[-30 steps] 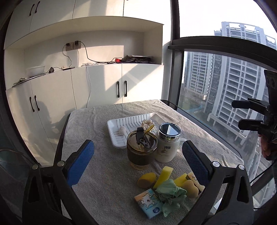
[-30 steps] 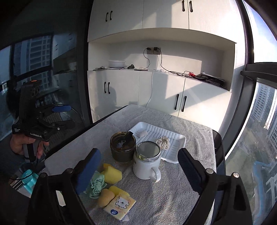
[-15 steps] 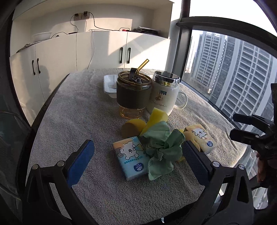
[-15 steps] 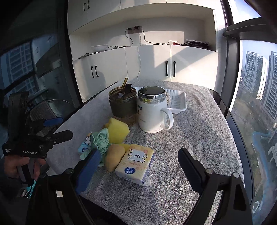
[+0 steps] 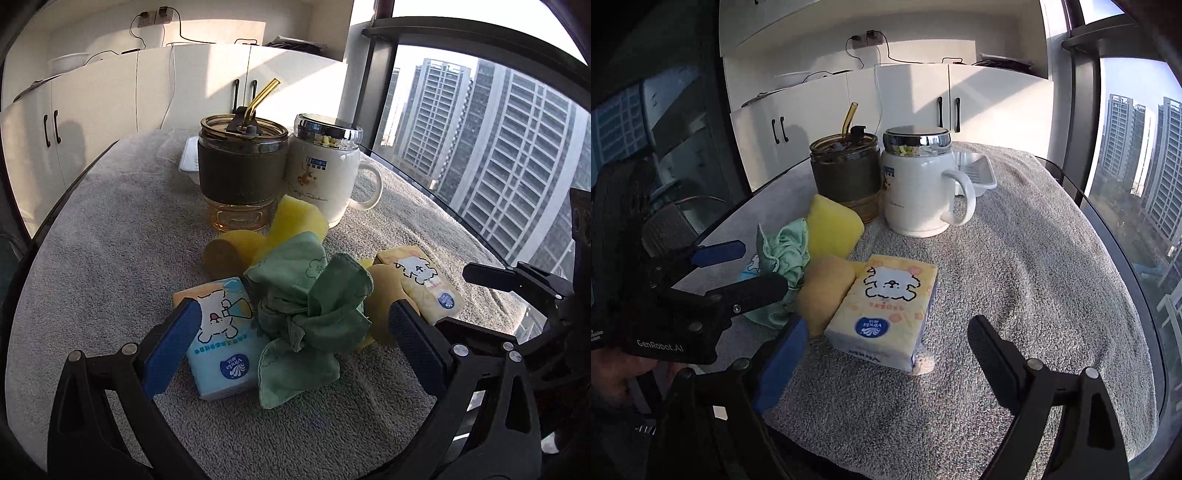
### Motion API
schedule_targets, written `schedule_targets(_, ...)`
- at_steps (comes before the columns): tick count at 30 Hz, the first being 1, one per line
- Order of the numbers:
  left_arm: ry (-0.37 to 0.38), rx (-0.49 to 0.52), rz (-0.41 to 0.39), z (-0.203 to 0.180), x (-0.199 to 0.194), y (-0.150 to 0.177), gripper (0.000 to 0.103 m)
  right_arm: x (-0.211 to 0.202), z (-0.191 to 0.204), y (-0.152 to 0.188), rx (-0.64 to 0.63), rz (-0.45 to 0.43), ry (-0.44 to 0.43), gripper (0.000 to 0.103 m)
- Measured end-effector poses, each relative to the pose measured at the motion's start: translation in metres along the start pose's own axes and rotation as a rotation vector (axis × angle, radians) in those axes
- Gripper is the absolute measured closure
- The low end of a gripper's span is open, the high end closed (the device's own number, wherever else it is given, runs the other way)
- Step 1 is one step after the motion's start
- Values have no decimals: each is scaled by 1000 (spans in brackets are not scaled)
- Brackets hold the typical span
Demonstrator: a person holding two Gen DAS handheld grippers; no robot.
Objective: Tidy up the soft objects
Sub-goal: 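Grasp the green cloth with the left gripper while the right gripper grasps the tissue pack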
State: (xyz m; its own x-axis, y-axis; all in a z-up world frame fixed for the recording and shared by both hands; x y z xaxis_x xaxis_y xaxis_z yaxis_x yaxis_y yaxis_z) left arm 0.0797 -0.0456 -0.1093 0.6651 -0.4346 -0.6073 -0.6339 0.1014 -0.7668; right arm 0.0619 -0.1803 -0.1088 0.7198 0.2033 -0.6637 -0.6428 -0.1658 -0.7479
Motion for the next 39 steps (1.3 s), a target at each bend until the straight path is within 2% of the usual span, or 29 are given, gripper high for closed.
schedule_targets(5, -11, 3, 29, 2, 8, 3, 2, 13, 3, 7, -6, 40, -12, 17)
schedule_targets(9, -24, -5, 28, 5, 10, 2, 2, 17, 4, 8, -4, 40, -16, 20)
schedule_targets(13, -56, -14, 30, 11, 11, 2, 2, 16, -2, 6, 22, 43, 0, 21)
schedule_targets(23, -73, -28, 48, 14, 19, 4, 1, 17, -13, 8, 57, 76, 45, 24)
schedule_targets(28, -83, -38, 50, 16, 20, 4, 0, 21, -16, 7, 89, 82, 21, 25)
schedule_targets(31, -85, -39, 45, 16, 20, 5, 0, 22, -15, 5, 88, 80, 6, 30)
schedule_targets(34, -83, -29, 41, 14, 21, 5, 5, 24, -12, 5, 87, 81, -12, 37)
schedule_targets(35, -77, -26, 39, 12, 20, 4, 11, 25, -13, 4, 95, 82, -18, 43)
schedule_targets(36, -73, -23, 38, 11, 20, 4, 16, 25, -14, 4, 98, 82, -21, 43)
schedule_targets(39, -68, -18, 39, 8, 20, 4, 17, 26, -16, 6, 98, 93, -19, 44)
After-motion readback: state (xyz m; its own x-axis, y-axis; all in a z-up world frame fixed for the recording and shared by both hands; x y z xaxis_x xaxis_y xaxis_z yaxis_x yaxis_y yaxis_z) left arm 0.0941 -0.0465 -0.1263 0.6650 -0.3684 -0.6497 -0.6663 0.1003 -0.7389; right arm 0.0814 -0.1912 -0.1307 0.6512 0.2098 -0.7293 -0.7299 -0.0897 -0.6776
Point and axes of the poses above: each gripper's, at about its wrist camera, not at the fingertips, and x roughly the way its jaws point, z to its left, y to its underside, the point moved 10 cm from there along x, roughly the way its jaws point, and after that the axes turned 5 degrees about y, right-handed, at the moved point
